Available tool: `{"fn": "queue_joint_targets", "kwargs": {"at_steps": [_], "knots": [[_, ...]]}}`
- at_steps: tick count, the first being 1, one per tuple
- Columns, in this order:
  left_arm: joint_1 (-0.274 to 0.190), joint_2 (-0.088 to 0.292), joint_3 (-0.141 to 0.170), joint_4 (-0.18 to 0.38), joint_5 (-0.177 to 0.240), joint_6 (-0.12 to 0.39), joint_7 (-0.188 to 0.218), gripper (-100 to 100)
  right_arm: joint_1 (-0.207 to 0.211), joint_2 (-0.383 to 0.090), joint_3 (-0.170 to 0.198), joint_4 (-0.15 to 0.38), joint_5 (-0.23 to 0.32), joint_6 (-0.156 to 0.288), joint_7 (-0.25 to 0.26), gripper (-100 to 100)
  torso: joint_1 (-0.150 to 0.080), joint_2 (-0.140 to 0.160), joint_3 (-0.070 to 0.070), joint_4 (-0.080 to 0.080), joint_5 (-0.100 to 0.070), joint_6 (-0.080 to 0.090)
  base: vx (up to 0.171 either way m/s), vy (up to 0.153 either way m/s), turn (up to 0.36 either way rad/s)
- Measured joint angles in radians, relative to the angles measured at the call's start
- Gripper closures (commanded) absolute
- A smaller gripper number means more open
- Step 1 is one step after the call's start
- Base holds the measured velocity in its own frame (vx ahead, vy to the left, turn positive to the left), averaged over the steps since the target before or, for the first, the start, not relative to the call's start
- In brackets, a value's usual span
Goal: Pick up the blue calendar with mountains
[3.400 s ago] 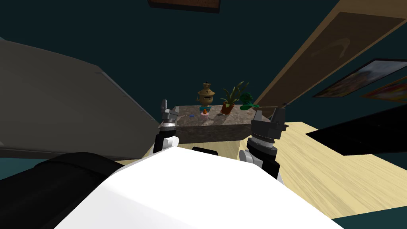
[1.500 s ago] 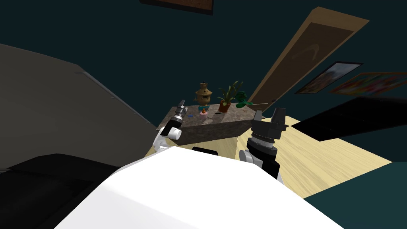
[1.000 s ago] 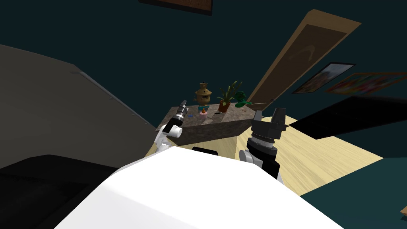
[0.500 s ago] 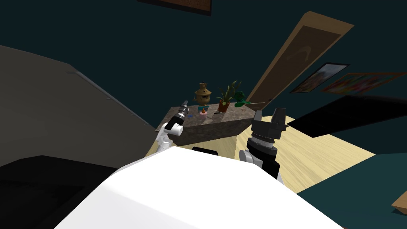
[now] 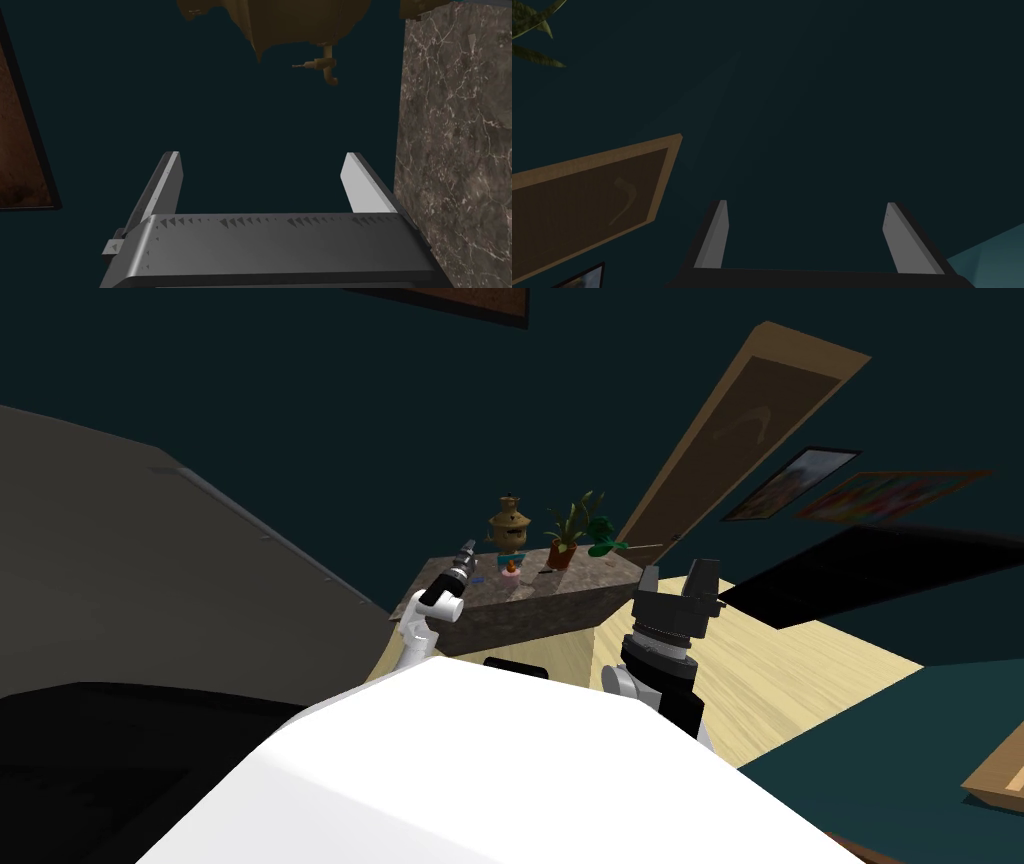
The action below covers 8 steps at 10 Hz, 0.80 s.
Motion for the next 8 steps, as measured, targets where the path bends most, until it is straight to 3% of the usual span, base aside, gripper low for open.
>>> {"fn": "queue_joint_targets", "kwargs": {"at_steps": [8], "knots": [[-0.126, 0.007, 0.012, 0.04, -0.027, 0.22, 0.024, -100, 0.0, 0.0, 0.0, 0.0, 0.0, 0.0, 0.0, 0, 0.0, 0.0, 0.0, 0.0, 0.0, 0.0, -0.001, 0.009, -0.019]]}}
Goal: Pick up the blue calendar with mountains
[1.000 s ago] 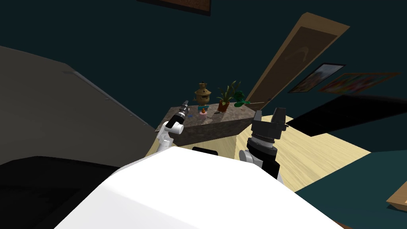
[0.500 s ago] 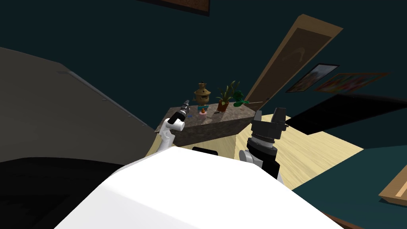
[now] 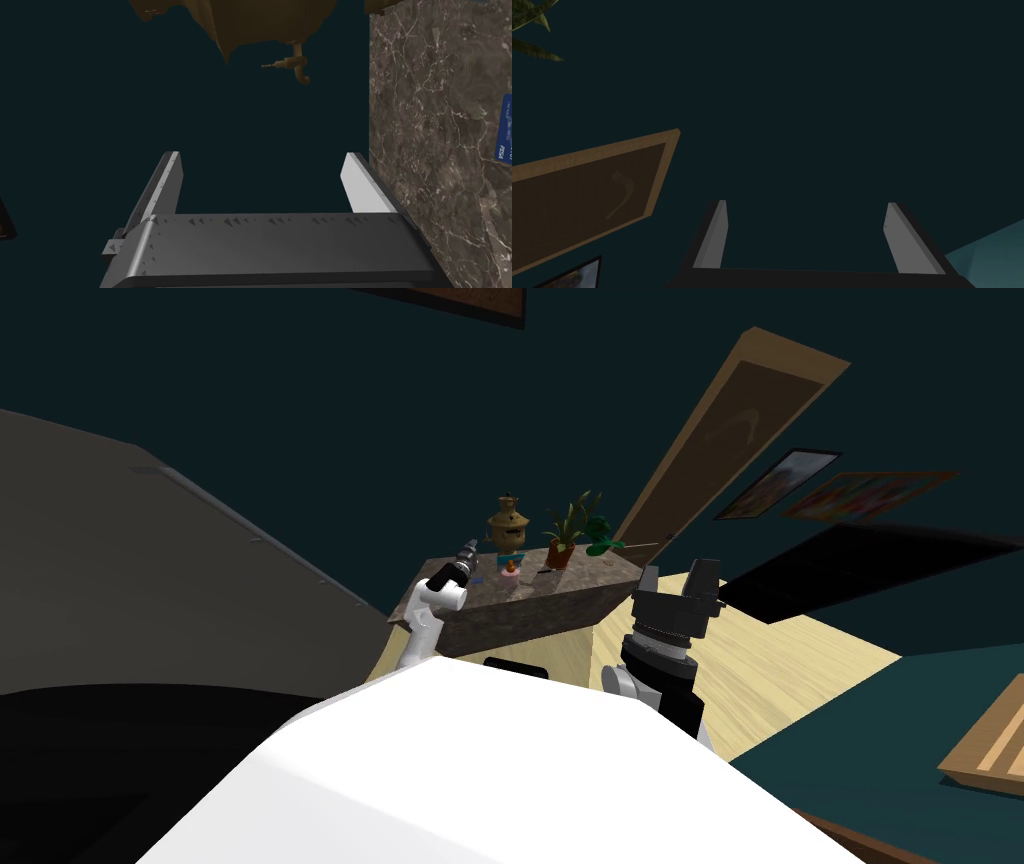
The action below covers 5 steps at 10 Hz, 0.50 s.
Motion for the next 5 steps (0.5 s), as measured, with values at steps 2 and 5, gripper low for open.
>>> {"fn": "queue_joint_targets", "kwargs": {"at_steps": [2, 5], "knots": [[-0.03, -0.004, 0.0, 0.01, -0.011, 0.046, 0.005, -100, 0.0, 0.0, 0.0, 0.0, 0.0, 0.0, 0.0, 0, 0.0, 0.0, 0.0, 0.0, 0.0, 0.0, 0.002, 0.009, -0.024], [-0.073, 0.0, 0.008, 0.025, -0.015, 0.119, 0.014, -100, 0.0, 0.0, 0.0, 0.0, 0.0, 0.0, 0.0, 0, 0.0, 0.0, 0.0, 0.0, 0.0, 0.0, 0.003, 0.004, -0.014]]}}
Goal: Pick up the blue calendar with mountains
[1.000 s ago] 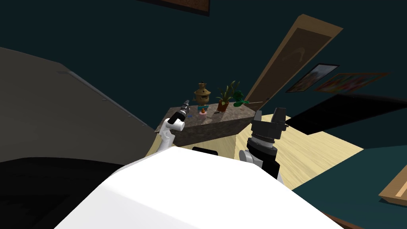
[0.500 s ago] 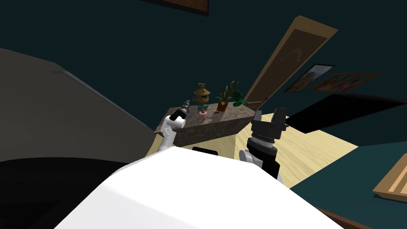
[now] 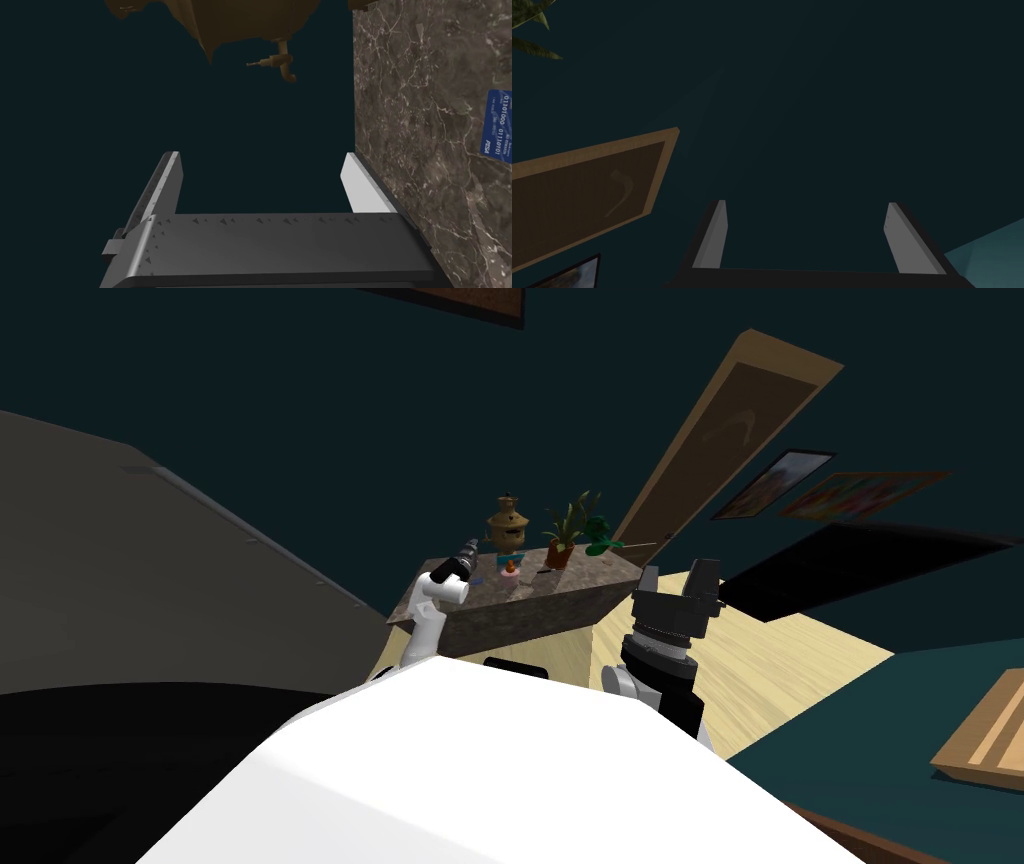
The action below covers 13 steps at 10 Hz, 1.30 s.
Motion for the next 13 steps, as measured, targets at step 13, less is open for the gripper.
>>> {"fn": "queue_joint_targets", "kwargs": {"at_steps": [13], "knots": [[-0.212, 0.003, 0.041, 0.081, -0.021, 0.34, 0.048, -100, 0.0, 0.0, 0.0, 0.0, 0.0, 0.0, 0.0, 0, -0.001, -0.001, 0.0, 0.0, 0.0, 0.0, 0.009, 0.001, -0.005]]}}
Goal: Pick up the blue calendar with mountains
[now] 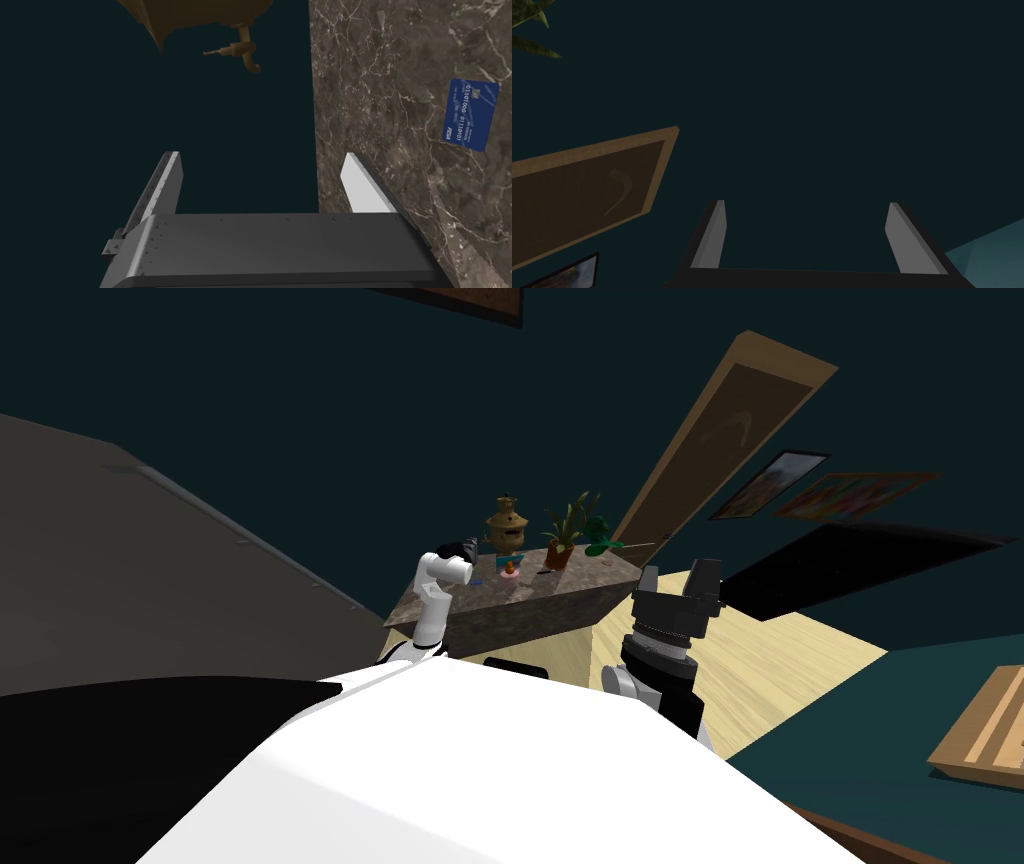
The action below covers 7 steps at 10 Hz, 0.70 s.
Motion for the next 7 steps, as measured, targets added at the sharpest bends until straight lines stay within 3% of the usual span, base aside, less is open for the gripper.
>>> {"fn": "queue_joint_targets", "kwargs": {"at_steps": [2, 7], "knots": [[-0.018, -0.003, 0.002, 0.006, -0.004, 0.049, 0.006, -100, 0.0, 0.0, 0.0, 0.0, 0.0, 0.0, 0.0, 0, 0.0, 0.001, 0.0, 0.0, 0.0, 0.0, 0.011, -0.003, 0.005], [-0.125, -0.007, 0.031, 0.058, -0.004, 0.181, 0.033, -100, 0.0, 0.0, 0.0, 0.0, 0.0, 0.0, 0.0, 0, 0.0, 0.0, 0.0, 0.0, 0.0, 0.0, 0.021, -0.005, 0.01]]}}
